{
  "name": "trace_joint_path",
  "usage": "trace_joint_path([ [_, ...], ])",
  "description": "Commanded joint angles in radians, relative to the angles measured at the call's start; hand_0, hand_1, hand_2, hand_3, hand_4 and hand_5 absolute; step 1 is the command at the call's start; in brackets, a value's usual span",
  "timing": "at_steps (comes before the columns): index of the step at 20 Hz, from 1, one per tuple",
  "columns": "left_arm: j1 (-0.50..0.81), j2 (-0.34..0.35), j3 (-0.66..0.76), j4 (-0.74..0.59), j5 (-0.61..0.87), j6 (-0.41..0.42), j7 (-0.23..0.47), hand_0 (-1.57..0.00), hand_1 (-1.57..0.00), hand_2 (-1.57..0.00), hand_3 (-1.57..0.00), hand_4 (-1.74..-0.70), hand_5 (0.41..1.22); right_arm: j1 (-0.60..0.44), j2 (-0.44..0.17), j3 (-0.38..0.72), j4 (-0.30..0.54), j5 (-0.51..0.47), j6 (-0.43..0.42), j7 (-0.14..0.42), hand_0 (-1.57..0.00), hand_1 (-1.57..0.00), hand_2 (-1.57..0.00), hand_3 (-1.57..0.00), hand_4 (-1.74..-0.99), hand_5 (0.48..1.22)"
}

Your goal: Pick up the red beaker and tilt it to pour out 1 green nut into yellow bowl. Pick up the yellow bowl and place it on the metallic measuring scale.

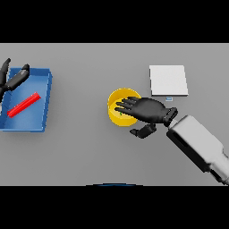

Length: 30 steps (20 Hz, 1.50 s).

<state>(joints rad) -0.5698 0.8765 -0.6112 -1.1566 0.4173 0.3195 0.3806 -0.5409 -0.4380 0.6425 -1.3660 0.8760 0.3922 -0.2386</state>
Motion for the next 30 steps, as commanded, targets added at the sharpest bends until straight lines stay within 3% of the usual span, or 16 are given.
trace_joint_path([
  [1, -0.003, -0.007, -0.003, 0.002, 0.0, 0.0, 0.007, 0.0, 0.0, 0.0, 0.0, -0.72, 0.687, -0.025, 0.011, 0.011, 0.025, 0.013, 0.007, 0.013, 0.0, 0.0, 0.0, 0.0, -1.224, 0.703],
  [8, 0.004, -0.005, -0.001, 0.001, 0.005, -0.001, 0.002, 0.0, 0.0, 0.0, 0.0, -0.72, 0.682, -0.128, 0.04, 0.074, 0.167, 0.062, 0.058, 0.012, 0.0, 0.0, 0.0, 0.0, -1.27, 0.727],
  [12, 0.017, 0.017, 0.013, -0.018, 0.02, -0.01, -0.011, 0.0, 0.0, 0.0, 0.0, -0.72, 0.688, -0.141, 0.061, 0.084, 0.193, 0.056, 0.085, 0.012, 0.0, 0.0, 0.0, 0.0, -1.297, 0.753],
  [15, 0.014, 0.016, 0.01, -0.021, 0.016, -0.006, -0.01, 0.0, 0.0, 0.0, 0.0, -0.71, 0.686, -0.139, 0.085, 0.064, 0.2, 0.034, 0.114, 0.055, 0.0, -0.02, -0.02, -0.04, -1.336, 0.81],
  [17, 0.018, 0.013, 0.015, -0.013, 0.022, -0.006, -0.011, 0.0, 0.0, 0.0, 0.0, -0.71, 0.691, -0.149, 0.096, 0.067, 0.212, 0.037, 0.121, 0.057, -0.29, -0.24, -0.18, -0.17, -1.387, 0.873],
  [18, 0.018, 0.014, 0.019, -0.007, 0.026, -0.015, -0.022, 0.0, 0.0, 0.0, 0.0, -0.72, 0.692, -0.146, 0.087, 0.072, 0.211, 0.043, 0.113, 0.042, -0.54, -0.47, -0.31, -0.26, -1.42, 0.943],
  [20, 0.009, 0.011, 0.015, -0.007, 0.02, -0.011, -0.013, 0.0, 0.0, 0.0, 0.0, -0.72, 0.692, -0.146, 0.074, 0.079, 0.204, 0.05, 0.111, 0.034, -0.91, -0.87, -0.69, -0.46, -1.512, 1.043],
  [22, 0.022, 0.02, 0.017, -0.024, 0.023, -0.01, -0.025, 0.0, 0.0, 0.0, 0.0, -0.72, 0.696, -0.137, 0.077, 0.082, 0.196, 0.042, 0.106, 0.048, -1.15, -1.12, -1.01, -0.72, -1.586, 1.107],
  [23, 0.022, 0.018, 0.018, -0.022, 0.024, -0.009, -0.024, 0.0, 0.0, 0.0, 0.0, -0.72, 0.696, -0.142, 0.076, 0.084, 0.203, 0.037, 0.097, 0.041, -1.23, -1.21, -1.12, -0.83, -1.614, 1.13],
  [26, 0.012, 0.019, 0.017, -0.01, 0.021, -0.016, -0.018, 0.0, 0.0, 0.0, 0.0, -0.72, 0.694, -0.156, 0.072, 0.098, 0.212, 0.036, 0.077, 0.018, -1.4, -1.39, -1.22, -1.12, -1.676, 1.174],
  [28, 0.0, 0.011, 0.011, 0.0, 0.014, -0.018, -0.012, 0.0, 0.0, 0.0, 0.0, -0.72, 0.697, -0.155, 0.057, 0.094, 0.215, 0.029, 0.059, -0.017, -1.46, -1.45, -1.26, -1.22, -1.699, 1.191],
  [30, 0.021, 0.014, 0.01, -0.012, 0.017, -0.019, -0.029, 0.0, 0.0, 0.0, 0.0, -0.72, 0.695, -0.147, 0.065, 0.085, 0.206, 0.025, 0.061, 0.018, -1.5, -1.5, -1.31, -1.25, -1.714, 1.202],
])
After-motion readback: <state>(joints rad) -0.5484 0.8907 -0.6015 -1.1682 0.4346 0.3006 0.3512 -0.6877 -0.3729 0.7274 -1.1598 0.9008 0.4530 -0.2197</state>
